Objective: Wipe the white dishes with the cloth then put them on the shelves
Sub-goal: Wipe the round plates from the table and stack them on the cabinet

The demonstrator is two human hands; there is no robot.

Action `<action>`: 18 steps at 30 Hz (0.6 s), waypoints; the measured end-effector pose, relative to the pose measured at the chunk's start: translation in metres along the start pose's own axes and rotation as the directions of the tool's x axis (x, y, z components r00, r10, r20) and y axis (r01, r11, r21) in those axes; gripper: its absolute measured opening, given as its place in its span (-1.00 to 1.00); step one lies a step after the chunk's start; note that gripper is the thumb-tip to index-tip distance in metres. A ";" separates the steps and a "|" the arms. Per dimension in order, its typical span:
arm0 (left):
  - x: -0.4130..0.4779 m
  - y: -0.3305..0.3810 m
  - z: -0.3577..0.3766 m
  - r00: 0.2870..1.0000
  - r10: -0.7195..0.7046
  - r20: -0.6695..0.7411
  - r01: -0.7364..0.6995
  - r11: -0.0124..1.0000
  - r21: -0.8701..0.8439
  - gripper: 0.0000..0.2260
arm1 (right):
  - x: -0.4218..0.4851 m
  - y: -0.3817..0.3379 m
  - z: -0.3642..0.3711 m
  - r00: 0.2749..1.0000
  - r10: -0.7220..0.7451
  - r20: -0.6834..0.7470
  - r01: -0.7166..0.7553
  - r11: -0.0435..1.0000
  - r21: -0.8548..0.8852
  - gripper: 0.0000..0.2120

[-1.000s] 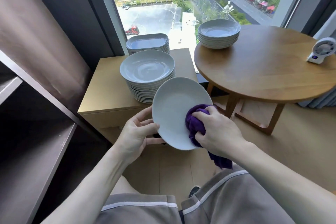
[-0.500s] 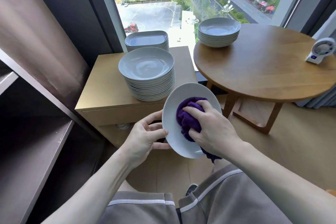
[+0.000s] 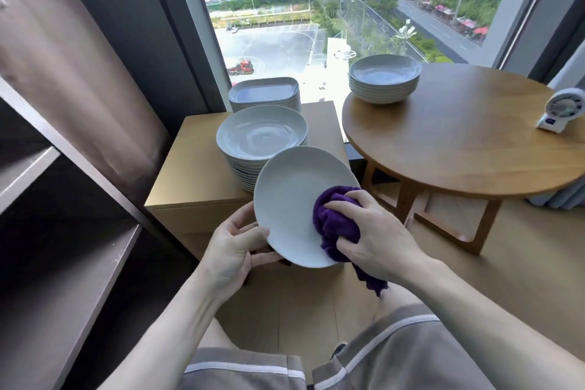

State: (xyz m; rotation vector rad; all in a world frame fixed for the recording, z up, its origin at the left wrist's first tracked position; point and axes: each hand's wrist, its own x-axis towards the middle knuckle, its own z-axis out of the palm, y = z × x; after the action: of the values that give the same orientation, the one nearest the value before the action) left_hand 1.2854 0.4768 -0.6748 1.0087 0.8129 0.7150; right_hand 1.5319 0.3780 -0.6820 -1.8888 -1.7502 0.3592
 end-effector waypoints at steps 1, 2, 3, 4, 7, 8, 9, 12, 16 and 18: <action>0.000 0.003 0.000 1.000 0.011 -0.016 -0.011 1.000 -0.019 -0.45 | 0.001 -0.002 -0.003 0.999 -0.014 -0.043 0.016 0.998 0.064 -0.45; 0.002 0.006 -0.001 0.999 0.018 -0.034 -0.020 0.999 -0.045 -0.46 | 0.003 -0.003 -0.006 0.996 -0.019 -0.091 0.030 0.991 0.128 -0.45; 0.003 0.010 0.000 0.998 0.022 -0.056 -0.026 0.997 -0.077 -0.47 | 0.004 -0.004 -0.009 0.990 -0.013 -0.140 0.040 0.981 0.188 -0.44; 0.005 0.015 0.000 0.997 0.022 -0.077 -0.030 0.994 -0.105 -0.49 | 0.005 -0.005 -0.012 0.983 0.000 -0.186 0.045 0.971 0.236 -0.44; 0.012 0.030 0.002 0.990 0.030 -0.135 -0.049 0.988 -0.145 -0.55 | 0.007 -0.008 -0.022 0.959 0.049 -0.281 0.044 0.948 0.314 -0.43; 0.016 0.035 0.002 0.988 0.036 -0.148 -0.058 0.987 -0.150 -0.57 | 0.007 -0.008 -0.024 0.951 0.063 -0.302 0.043 0.942 0.332 -0.43; 0.021 0.041 0.002 0.986 0.042 -0.160 -0.067 0.986 -0.153 -0.58 | 0.008 -0.007 -0.028 0.945 0.076 -0.319 0.043 0.936 0.349 -0.44; 0.036 0.058 0.005 0.978 0.057 -0.203 -0.097 0.976 -0.196 -0.57 | 0.013 -0.004 -0.034 0.935 0.093 -0.343 0.041 0.930 0.365 -0.44; 0.056 0.076 0.014 0.960 0.053 -0.276 -0.121 0.964 -0.236 -0.61 | 0.030 -0.001 -0.039 0.936 0.094 -0.340 0.040 0.929 0.367 -0.45; 0.068 0.082 0.017 0.948 0.033 -0.318 -0.121 0.958 -0.261 -0.61 | 0.045 0.000 -0.041 0.940 0.083 -0.332 0.044 0.932 0.359 -0.45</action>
State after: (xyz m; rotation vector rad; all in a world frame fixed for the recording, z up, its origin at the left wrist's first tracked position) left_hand 1.3230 0.5553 -0.6114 0.6850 0.9174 1.0438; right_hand 1.5593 0.4136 -0.6410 -1.5918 -1.3297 0.3127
